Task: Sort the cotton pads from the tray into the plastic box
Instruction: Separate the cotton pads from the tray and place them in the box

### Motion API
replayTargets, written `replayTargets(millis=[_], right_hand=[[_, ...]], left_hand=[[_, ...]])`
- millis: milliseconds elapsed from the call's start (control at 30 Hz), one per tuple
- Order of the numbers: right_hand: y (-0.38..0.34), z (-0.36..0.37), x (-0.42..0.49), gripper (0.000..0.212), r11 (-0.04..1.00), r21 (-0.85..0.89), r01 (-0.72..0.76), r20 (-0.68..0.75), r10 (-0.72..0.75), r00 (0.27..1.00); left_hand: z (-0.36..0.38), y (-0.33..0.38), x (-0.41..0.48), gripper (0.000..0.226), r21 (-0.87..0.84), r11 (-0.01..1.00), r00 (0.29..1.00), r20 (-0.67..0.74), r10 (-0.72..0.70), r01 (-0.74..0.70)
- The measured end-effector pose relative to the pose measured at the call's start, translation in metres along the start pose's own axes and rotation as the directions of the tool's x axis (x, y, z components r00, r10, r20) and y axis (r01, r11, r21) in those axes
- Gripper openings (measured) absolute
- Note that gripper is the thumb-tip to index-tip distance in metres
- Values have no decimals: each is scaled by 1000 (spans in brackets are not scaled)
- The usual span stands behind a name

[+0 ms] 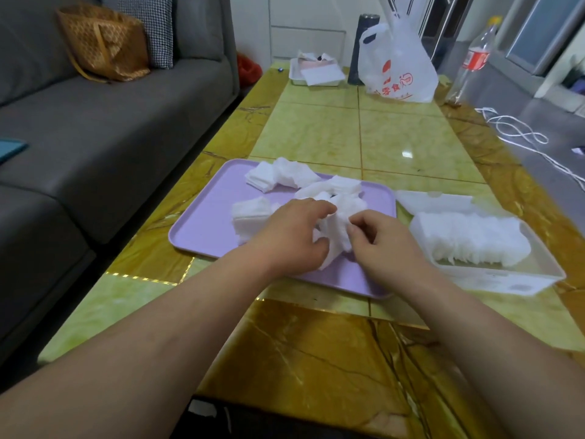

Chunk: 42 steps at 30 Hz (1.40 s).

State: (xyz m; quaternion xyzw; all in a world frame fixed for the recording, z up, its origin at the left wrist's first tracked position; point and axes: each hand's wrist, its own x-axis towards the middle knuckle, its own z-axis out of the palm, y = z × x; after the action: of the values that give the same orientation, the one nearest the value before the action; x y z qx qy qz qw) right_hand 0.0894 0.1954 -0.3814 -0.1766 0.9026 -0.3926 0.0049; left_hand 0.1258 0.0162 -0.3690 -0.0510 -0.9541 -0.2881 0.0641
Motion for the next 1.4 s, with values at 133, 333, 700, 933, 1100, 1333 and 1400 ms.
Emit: replayTargets(millis=[133, 333, 700, 933, 1100, 1333, 1400], right_hand=[[-5, -1, -1, 13, 997, 73, 18, 13, -19, 1000], [-12, -1, -2, 37, 938, 316, -142, 56, 130, 990], [-19, 5, -8, 23, 906, 391, -161, 111, 127, 986], [-16, 1, -9, 6, 893, 401, -206, 3, 223, 975], [-7, 0, -11, 10, 885, 375, -275, 32, 284, 958], [-5, 3, -13, 12, 911, 314, -268, 58, 264, 963], [-2, 4, -12, 12, 902, 319, -291, 58, 288, 956]], left_hand=[[2, -6, 2, 45, -135, 989, 994, -78, -72, 61], [-5, -3, 2, 3, -403, 911, 982, -120, -146, 86], [-6, 4, -4, 26, -455, 880, 985, -37, -170, 135], [-16, -8, -5, 37, 117, 963, 969, 9, -245, 243], [-7, -10, -7, 54, 97, 951, 944, 125, -304, 293], [-12, -10, -7, 34, -98, 939, 938, 147, -315, 331], [-14, -10, -8, 32, -138, 936, 941, 149, -304, 324]])
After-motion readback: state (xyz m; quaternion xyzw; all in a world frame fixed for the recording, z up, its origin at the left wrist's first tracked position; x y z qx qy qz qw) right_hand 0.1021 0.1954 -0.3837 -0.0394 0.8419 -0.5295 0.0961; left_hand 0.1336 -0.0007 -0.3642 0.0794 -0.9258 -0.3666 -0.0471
